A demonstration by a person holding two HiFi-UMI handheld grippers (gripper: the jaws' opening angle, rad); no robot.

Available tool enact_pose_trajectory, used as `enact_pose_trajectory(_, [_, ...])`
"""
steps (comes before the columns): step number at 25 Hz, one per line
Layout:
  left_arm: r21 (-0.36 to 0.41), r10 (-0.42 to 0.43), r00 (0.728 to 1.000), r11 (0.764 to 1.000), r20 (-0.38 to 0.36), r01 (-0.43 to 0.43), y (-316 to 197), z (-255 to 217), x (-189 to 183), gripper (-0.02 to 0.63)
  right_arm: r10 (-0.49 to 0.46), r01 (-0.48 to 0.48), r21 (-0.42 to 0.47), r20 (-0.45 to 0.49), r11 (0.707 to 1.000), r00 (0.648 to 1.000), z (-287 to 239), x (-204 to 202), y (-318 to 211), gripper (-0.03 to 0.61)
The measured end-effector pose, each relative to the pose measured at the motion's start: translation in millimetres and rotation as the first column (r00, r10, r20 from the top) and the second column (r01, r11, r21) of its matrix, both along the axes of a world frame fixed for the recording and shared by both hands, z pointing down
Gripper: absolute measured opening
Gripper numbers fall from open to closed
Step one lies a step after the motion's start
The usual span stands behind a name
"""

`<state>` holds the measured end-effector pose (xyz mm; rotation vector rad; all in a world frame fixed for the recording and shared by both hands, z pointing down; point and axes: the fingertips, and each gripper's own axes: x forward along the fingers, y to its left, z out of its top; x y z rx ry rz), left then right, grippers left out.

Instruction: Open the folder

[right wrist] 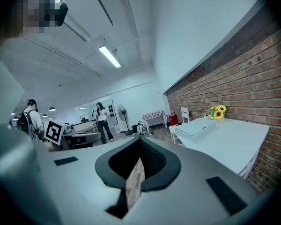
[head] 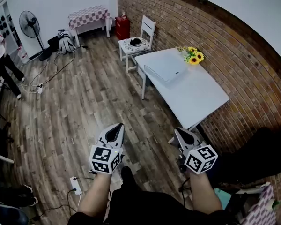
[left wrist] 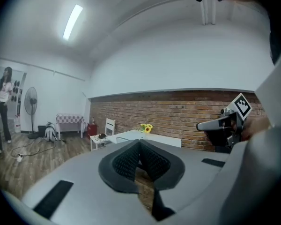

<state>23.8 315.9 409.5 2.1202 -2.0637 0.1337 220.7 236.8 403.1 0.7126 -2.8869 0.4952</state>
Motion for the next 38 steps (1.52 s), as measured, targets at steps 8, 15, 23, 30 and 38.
enact_pose_trajectory(8, [-0.014, 0.011, 1.000, 1.000, 0.005, -0.011, -58, -6, -99, 0.018, -0.008, 0.008, -0.011, -0.002, 1.000, 1.000, -6, -107, -62, 0.014])
enact_pose_trajectory(15, [-0.031, 0.063, 0.998, 0.998, 0.019, -0.062, -92, -2, -137, 0.018, 0.043, -0.042, -0.020, 0.038, 0.999, 0.998, -8, -146, -92, 0.015])
enact_pose_trajectory(23, [-0.046, 0.133, 0.991, 0.990, 0.007, -0.132, -140, 6, -132, 0.018, 0.096, -0.094, -0.062, 0.039, 0.994, 0.995, 5, -147, -131, 0.015])
enact_pose_trajectory(30, [-0.089, 0.165, 0.986, 0.983, 0.020, -0.162, -214, 23, -136, 0.018, 0.108, -0.101, -0.106, 0.063, 0.989, 0.992, 25, -161, -207, 0.014])
enact_pose_trajectory(38, [-0.113, 0.198, 0.979, 0.975, 0.052, -0.192, -338, 17, -147, 0.020, 0.106, -0.096, -0.131, 0.074, 0.987, 0.992, 30, -183, -324, 0.015])
